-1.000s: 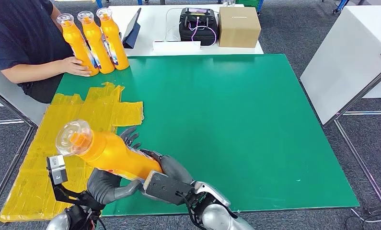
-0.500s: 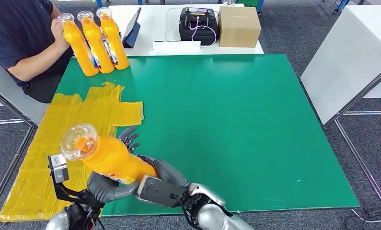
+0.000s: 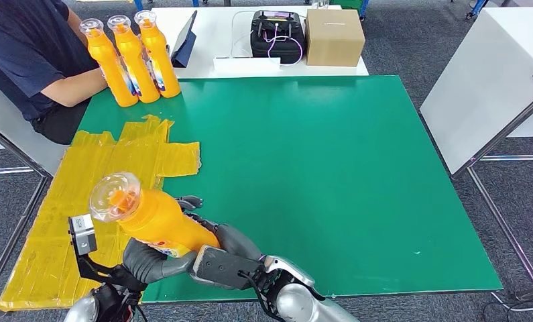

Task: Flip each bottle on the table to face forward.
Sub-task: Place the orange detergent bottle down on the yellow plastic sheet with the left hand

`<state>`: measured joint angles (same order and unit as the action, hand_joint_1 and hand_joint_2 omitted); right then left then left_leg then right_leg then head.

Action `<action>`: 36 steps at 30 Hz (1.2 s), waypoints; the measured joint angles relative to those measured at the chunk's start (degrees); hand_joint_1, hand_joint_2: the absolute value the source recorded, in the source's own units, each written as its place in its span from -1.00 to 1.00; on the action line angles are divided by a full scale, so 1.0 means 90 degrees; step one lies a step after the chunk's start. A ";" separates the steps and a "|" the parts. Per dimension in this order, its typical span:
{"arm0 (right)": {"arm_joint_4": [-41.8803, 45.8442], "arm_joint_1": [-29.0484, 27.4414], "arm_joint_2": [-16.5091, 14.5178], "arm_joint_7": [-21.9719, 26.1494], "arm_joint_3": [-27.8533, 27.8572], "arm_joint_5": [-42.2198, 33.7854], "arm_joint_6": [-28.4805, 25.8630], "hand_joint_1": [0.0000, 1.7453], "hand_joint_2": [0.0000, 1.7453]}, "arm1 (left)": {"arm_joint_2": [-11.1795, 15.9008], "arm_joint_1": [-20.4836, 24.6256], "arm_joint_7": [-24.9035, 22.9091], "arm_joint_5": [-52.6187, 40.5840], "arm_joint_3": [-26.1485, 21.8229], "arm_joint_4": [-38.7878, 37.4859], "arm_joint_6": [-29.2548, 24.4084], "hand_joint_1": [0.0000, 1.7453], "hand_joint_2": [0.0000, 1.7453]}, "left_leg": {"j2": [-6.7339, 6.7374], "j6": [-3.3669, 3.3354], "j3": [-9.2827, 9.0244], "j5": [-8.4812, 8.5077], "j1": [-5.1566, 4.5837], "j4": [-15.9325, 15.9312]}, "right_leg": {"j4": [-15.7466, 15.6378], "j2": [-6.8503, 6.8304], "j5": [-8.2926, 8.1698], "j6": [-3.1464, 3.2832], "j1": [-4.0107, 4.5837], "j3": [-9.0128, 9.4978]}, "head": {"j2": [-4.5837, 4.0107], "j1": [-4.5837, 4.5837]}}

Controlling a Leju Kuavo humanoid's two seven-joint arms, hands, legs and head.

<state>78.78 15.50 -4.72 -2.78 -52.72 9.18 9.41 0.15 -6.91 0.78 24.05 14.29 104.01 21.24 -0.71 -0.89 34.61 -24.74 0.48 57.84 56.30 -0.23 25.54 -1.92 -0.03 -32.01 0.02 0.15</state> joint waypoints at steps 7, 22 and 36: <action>-0.0025 -0.0017 0.0000 0.0012 -0.0024 0.0005 -0.0127 0.72 1.00 | 0.0000 0.0065 0.0036 0.0032 0.0004 -0.0046 0.0064 1.00 1.00 | 0.0006 0.0000 0.0000 0.0000 0.0000 0.0000 | 0.0000 0.0002 0.0000 0.0000 0.0001 -0.0002 | 0.0000 0.0000; 0.1050 -0.1334 0.0290 0.0074 0.0738 0.1317 -0.0907 -1.00 -1.00 | -0.0043 0.0137 0.0894 -0.5086 0.0092 0.0239 -0.1805 1.00 1.00 | -0.0017 -0.0001 0.0018 -0.0003 -0.0002 0.0001 | -0.0002 -0.0003 0.0001 -0.0001 -0.0002 -0.0012 | 0.0000 -0.0001; 0.4417 -0.3312 0.1236 0.0786 0.1943 0.1453 -0.1936 -1.00 -1.00 | 0.0624 0.0254 -0.0272 -1.1089 -0.0846 -0.1179 -0.2915 1.00 1.00 | 0.0016 0.0010 0.0010 -0.0012 0.0000 -0.0001 | -0.0001 0.0021 0.0000 0.0002 0.0001 -0.0015 | 0.0000 -0.0001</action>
<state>118.54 -14.31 6.40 4.29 -35.23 22.26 -8.01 5.77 -4.63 -1.66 -75.75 6.68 93.40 -4.99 -0.56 -0.81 34.69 -24.85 0.48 57.84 56.29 -0.04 25.55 -1.91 -0.02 -32.15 0.02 0.14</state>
